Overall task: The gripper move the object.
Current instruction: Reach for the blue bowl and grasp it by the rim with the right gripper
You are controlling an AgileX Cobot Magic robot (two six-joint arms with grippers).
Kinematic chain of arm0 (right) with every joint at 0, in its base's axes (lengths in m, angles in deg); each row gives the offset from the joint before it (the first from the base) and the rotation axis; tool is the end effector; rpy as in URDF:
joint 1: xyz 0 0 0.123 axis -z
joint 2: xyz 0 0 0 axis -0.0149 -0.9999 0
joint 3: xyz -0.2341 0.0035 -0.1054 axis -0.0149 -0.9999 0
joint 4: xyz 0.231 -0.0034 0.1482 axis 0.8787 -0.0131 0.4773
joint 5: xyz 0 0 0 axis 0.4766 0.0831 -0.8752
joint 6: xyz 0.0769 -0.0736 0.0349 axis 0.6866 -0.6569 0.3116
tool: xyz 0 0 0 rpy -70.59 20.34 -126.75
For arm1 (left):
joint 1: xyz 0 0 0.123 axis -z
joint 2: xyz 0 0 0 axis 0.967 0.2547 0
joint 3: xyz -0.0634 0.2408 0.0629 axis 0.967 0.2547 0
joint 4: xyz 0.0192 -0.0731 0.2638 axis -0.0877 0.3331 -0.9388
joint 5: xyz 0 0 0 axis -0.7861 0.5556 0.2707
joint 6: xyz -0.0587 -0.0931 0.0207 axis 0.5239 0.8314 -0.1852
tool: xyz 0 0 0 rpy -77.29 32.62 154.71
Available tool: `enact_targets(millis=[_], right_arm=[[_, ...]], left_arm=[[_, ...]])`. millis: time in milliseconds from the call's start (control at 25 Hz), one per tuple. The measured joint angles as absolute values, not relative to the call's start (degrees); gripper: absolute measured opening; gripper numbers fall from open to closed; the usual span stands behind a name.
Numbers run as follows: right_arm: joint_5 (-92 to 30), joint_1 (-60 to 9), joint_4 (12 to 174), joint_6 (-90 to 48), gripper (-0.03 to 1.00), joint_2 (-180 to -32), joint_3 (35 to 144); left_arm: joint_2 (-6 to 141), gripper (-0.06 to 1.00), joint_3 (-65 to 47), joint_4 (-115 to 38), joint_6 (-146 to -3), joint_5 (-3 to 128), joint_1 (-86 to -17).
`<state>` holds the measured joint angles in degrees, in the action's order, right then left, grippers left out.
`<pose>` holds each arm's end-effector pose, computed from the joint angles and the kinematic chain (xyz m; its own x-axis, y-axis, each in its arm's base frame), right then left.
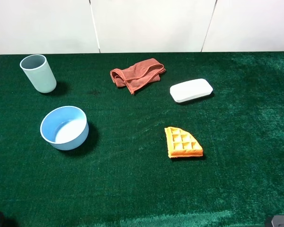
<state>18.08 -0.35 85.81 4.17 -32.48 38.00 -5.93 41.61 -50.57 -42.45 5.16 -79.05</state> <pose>0.0635 0.0011 0.2830 -0.4148 0.0597 -0.9080 0.0188 0.9982 0.0571 0.0610 0.0019 0.2795 -0.4505 -0.0105 -0.8927 -0.0410 0.9991 0.0090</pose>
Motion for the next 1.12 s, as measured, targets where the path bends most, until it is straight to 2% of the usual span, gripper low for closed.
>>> enact_targets(millis=[1120], right_arm=[[18.08,-0.35,85.88,4.17,0.69,-32.48,38.0]], left_arm=[[-5.93,0.93,41.61,-50.57,-42.45,5.16,-79.05]])
